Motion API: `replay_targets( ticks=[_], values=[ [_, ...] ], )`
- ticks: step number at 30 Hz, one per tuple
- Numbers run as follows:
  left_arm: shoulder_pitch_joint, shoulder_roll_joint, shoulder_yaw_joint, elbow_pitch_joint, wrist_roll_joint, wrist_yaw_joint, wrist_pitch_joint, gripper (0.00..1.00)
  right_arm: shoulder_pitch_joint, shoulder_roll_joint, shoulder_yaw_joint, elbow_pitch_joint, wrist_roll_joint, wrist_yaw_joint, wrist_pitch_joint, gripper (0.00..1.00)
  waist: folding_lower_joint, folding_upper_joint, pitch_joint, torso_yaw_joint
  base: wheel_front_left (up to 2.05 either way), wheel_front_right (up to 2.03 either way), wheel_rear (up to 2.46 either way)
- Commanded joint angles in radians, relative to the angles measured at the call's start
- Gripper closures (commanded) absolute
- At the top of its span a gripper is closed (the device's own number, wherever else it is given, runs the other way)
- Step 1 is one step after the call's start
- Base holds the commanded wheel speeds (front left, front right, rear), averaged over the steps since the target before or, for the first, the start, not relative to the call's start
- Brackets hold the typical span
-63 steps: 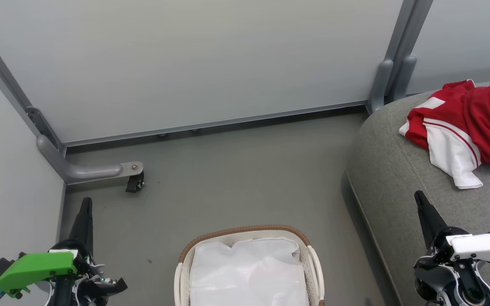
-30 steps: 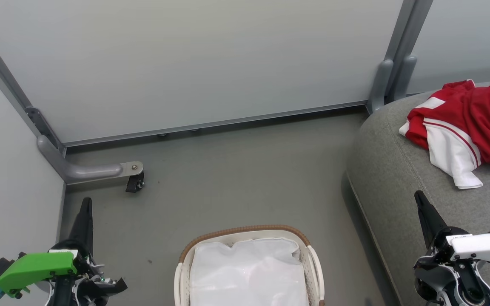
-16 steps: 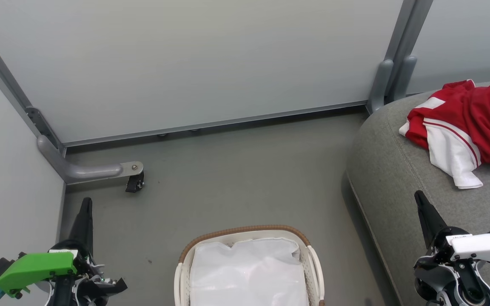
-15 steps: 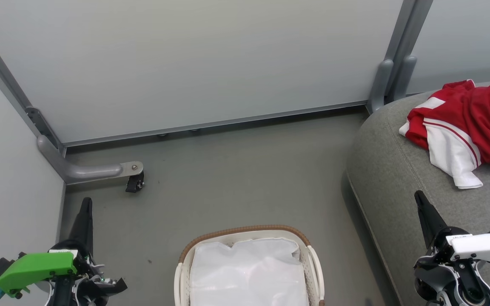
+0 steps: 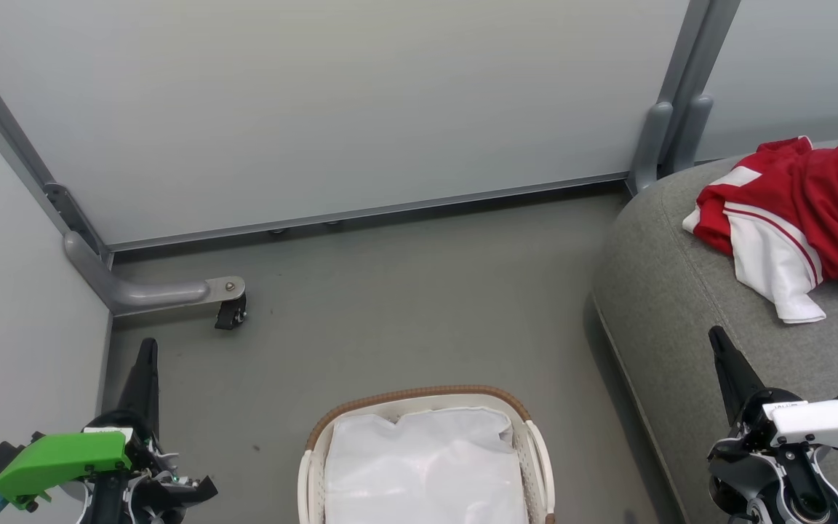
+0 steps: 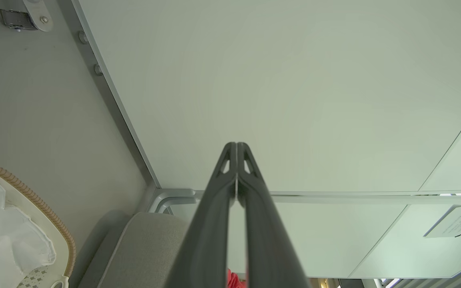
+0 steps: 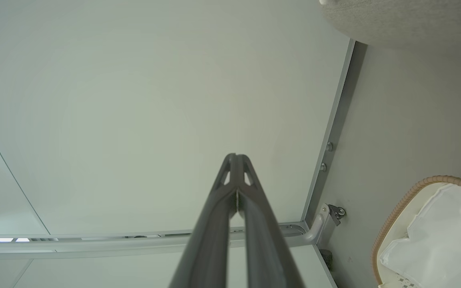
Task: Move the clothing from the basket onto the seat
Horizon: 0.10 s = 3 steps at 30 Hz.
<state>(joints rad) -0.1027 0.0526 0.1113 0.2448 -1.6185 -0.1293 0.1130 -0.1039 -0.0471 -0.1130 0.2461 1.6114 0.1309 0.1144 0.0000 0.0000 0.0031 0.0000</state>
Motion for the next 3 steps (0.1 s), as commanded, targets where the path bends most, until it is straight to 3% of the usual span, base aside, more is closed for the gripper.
replay_targets(
  ticks=[1,3],
  values=[
    [-0.011,0.001,0.003,-0.001,0.006,-0.004,0.001,1.00,-0.008,-0.006,-0.002,-0.004,0.003,0.000,0.003,1.00,0.0000,0.0000,0.000,0.000,0.00,0.00,0.00],
    [-0.011,0.001,0.003,-0.001,0.006,-0.004,0.001,1.00,-0.008,-0.006,-0.002,-0.004,0.003,0.000,0.003,1.00,0.0000,0.0000,0.000,0.000,0.00,0.00,0.00]
  ],
)
